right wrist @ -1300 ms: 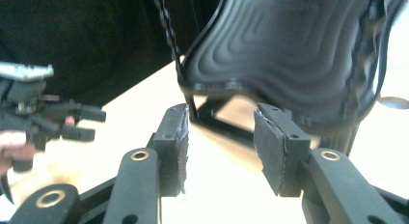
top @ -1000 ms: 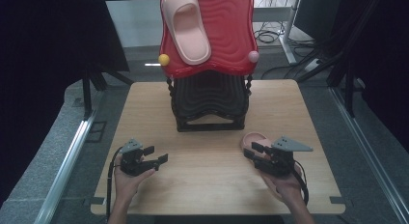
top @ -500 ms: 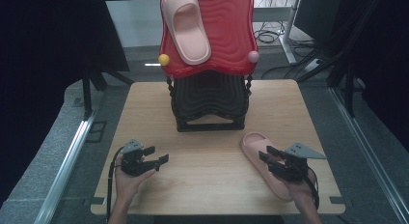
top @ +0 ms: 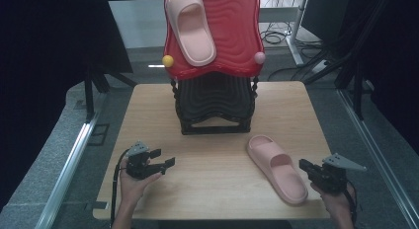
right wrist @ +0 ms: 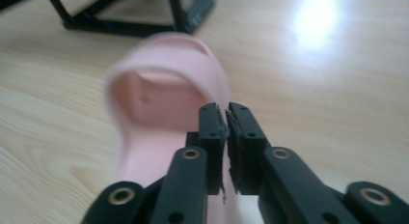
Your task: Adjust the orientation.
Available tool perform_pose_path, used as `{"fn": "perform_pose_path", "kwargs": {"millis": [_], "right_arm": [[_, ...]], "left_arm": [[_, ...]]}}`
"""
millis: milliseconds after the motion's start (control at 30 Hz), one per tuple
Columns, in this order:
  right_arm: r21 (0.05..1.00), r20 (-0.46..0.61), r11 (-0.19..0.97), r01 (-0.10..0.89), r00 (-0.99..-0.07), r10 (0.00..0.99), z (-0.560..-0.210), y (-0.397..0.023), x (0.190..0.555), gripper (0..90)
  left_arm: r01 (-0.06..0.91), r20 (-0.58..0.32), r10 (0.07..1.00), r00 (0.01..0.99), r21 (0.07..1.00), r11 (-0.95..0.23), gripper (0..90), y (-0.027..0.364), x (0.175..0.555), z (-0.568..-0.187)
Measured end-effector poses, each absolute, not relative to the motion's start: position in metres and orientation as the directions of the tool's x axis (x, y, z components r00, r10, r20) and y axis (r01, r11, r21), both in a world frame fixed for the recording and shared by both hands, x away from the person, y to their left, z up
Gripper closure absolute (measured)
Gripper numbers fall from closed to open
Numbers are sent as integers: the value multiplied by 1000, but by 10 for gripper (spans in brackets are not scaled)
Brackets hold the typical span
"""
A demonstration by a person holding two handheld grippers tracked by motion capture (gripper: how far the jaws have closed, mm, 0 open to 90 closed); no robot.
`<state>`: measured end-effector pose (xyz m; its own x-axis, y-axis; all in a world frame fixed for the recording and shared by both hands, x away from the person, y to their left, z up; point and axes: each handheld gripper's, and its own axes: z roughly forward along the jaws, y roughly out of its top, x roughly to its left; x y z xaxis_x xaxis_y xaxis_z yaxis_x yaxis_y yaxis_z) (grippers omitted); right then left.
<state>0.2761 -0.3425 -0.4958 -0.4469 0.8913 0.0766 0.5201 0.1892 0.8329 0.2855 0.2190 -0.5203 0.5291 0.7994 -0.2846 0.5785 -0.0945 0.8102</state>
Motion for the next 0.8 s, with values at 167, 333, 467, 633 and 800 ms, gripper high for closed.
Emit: {"fn": "perform_pose_path", "kwargs": {"millis": [167, 333, 467, 633, 800], "right_arm": [[782, 65, 210, 587, -412, 909, -518, -357, 275, 900], [752, 56, 237, 615, -418, 907, -530, -359, 270, 900], [739, 49, 271, 617, -451, 891, -535, -353, 266, 900], [729, 44, 311, 610, -496, 867, -533, -348, 263, 900], [726, 45, 341, 597, -537, 843, -534, -336, 258, 900]], "left_arm": [[579, -284, 796, 535, 809, -101, 251, 217, 287, -521], [578, -283, 795, 537, 810, -102, 251, 217, 287, -521], [574, -285, 795, 536, 814, -95, 251, 219, 286, -518], [578, -285, 798, 532, 811, -96, 251, 219, 286, -520], [580, -286, 795, 535, 809, -100, 249, 218, 285, -520]]}}
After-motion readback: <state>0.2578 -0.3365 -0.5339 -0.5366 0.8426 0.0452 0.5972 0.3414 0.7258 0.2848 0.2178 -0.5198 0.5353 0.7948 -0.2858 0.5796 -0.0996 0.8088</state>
